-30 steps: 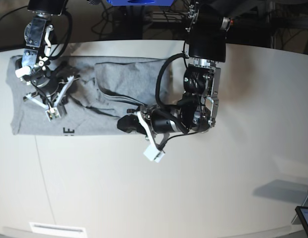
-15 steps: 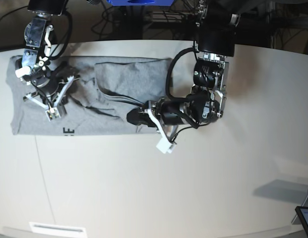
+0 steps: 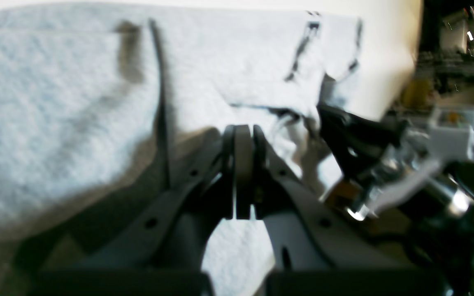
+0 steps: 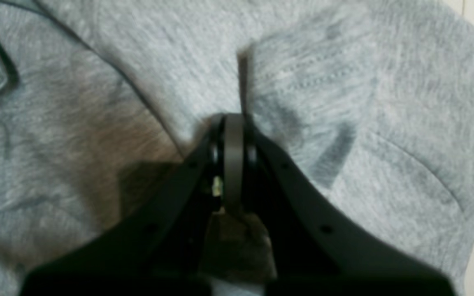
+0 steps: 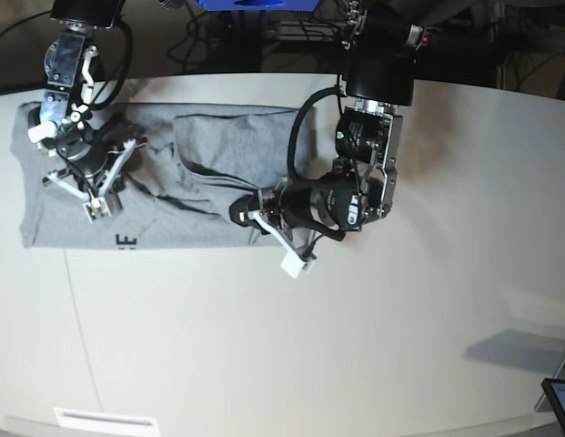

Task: Fold the T-shirt properly
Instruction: 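Lower the folded end onto the shirt with the left gripper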

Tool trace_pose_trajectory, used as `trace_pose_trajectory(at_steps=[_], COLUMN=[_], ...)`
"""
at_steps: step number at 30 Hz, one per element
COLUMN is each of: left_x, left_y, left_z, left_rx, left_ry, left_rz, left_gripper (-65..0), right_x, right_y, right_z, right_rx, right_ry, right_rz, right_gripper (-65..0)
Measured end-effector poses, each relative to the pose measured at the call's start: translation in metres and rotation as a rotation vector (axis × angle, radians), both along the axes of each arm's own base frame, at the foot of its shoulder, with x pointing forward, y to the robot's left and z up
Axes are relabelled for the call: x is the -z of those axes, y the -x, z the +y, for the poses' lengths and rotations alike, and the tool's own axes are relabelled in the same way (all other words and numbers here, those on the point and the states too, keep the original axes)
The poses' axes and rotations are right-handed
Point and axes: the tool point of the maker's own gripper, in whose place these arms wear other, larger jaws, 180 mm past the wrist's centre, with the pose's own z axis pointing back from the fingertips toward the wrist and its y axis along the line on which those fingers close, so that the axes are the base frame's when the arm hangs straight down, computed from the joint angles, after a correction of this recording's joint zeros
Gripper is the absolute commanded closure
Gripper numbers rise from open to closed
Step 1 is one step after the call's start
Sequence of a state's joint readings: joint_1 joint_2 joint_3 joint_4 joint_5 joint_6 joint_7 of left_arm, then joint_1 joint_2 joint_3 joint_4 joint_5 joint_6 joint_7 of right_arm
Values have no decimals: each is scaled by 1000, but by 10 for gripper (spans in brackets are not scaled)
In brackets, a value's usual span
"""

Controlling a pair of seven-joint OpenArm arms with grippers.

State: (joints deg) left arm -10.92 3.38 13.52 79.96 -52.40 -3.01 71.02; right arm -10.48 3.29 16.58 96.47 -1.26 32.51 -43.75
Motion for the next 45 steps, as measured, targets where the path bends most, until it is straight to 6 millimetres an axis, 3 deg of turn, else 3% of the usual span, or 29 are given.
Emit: trace_pose_trajectory(at_steps=[9,21,25,31,37,42,45], left_x=[20,-6,-17,-22,-1,4,15], left_y=[10,-26,-27,-25,-6,-5,8], left_z=[-23,-30,-39,-3,3,11,12], left_rx=[24,3,14,-149,-238,-285,-327], left_ry=[-15,3,7,-44,-55,-70,-74], left_rz=[75,-27,-55,-12,127,159,237], left_gripper=[0,0,0,0,0,0,0], right_x=[0,0,0,0,0,0,0], right_y=[0,0,0,0,0,0,0], right_z=[0,0,0,0,1,0,0], right_rx=[0,0,0,1,-2,-1,-1], right_ry=[0,0,-1,0,-1,0,0], right_rz=[0,0,0,0,0,1,0], right_gripper=[0,0,0,0,0,0,0])
